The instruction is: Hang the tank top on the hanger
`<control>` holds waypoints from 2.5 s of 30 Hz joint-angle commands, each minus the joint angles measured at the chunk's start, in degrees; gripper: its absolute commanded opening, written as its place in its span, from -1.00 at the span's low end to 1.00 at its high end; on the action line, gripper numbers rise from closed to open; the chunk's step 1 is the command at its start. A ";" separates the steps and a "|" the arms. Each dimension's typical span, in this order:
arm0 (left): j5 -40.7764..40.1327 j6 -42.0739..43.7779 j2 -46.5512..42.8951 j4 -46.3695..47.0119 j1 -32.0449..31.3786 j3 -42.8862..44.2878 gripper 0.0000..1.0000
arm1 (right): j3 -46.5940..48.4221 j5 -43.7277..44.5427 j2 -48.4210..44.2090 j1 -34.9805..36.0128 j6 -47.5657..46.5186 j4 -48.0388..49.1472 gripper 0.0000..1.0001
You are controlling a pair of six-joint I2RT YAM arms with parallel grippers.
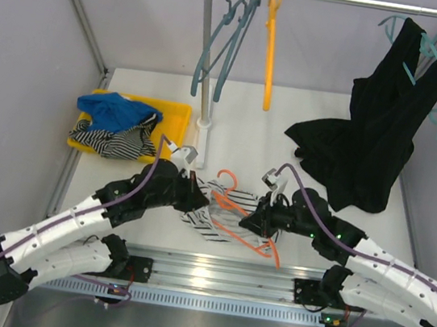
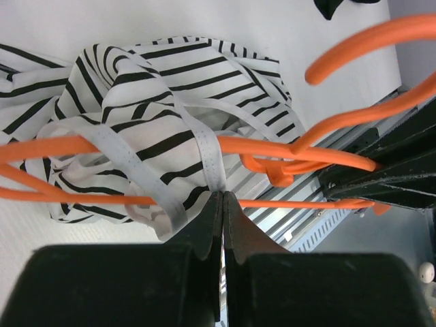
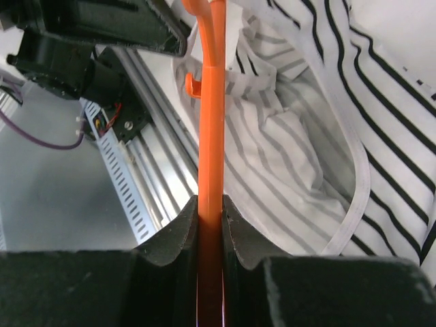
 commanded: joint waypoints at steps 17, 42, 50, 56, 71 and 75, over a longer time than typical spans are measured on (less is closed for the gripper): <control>-4.21 4.36 -4.43 9.56 -0.25 -3.92 0.17 | -3.07 3.93 9.15 1.81 -1.55 19.52 -1.00; -5.88 10.86 9.63 26.97 -2.88 -6.11 -0.04 | -1.48 4.89 13.02 3.83 -1.02 20.84 -1.00; -7.11 12.18 9.37 25.48 -3.50 -6.20 -1.00 | 0.10 8.05 12.58 4.45 -0.32 15.85 -1.00; -7.90 13.50 7.26 25.21 -3.85 -7.26 -1.00 | 1.59 15.24 9.16 4.45 1.88 7.07 -0.17; -10.89 14.47 4.18 21.08 -4.11 -7.61 -1.00 | 3.18 32.58 -5.87 4.01 17.96 -23.44 -0.12; -11.24 14.21 3.83 21.17 -4.11 -7.78 -1.00 | 1.68 29.86 -8.60 4.10 18.93 -26.44 -0.28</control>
